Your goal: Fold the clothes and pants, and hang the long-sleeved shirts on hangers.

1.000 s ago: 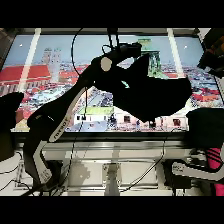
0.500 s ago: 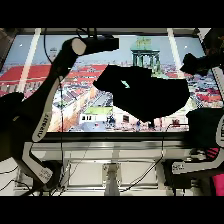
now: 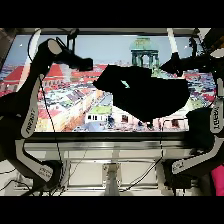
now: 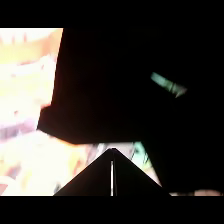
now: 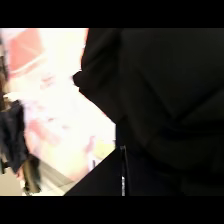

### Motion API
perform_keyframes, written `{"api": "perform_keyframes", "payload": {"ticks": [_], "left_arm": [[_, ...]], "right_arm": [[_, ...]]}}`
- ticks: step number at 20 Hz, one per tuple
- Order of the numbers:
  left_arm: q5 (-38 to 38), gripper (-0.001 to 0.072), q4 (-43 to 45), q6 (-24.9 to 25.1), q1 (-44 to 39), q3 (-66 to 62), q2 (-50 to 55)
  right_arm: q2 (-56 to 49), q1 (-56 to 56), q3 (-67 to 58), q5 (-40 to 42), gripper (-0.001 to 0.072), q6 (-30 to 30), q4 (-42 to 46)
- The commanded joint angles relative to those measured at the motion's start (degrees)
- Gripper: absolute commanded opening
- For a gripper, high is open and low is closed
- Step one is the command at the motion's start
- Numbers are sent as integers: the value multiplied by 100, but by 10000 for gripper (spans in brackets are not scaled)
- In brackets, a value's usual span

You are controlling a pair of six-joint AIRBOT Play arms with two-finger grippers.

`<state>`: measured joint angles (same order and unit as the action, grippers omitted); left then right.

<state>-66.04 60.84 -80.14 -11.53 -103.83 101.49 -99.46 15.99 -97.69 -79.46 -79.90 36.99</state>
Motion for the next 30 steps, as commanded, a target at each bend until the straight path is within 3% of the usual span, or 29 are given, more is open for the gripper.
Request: {"api": "perform_keyframes", "payload": {"ticks": [1,3,4,5,6,7,8,10,11,16,22,25,27,30], "left_arm": [[-291,3,-205,2,234,1019,-20],[74,4,-898,7,391,1626,-17],[354,5,-1416,7,470,1843,-15],[660,6,-1956,11,533,1969,0],[920,5,-2282,138,546,1982,35],[1217,33,-2433,503,533,1982,52],[1519,177,-2385,835,479,1985,55],[2092,567,-2326,1047,393,1985,83],[2306,580,-2367,1027,363,1982,118],[1888,579,-2664,-332,348,1985,437],[2238,537,-2721,-697,247,1982,629],[2531,529,-3333,-691,186,1982,726],[2653,415,-3585,-691,125,1982,778],[2682,178,-3604,-688,85,1982,828]], "right_arm": [[-72,2,2,-37,18,162,-361],[-72,2,2,90,29,162,-352],[-72,-2,2,236,139,162,-354],[-72,-15,2,422,316,162,-352],[-72,-31,2,619,398,162,-352],[-72,-46,0,688,398,164,-350],[-72,-68,0,684,399,164,-348],[-72,-105,0,664,409,164,-343],[-72,-116,2,662,409,164,-341],[-72,-177,0,662,409,164,-315],[-72,-188,0,654,408,162,-313],[-72,-188,0,654,408,164,-313],[-72,-188,0,656,408,164,-313],[-72,-188,0,656,408,162,-313]]}}
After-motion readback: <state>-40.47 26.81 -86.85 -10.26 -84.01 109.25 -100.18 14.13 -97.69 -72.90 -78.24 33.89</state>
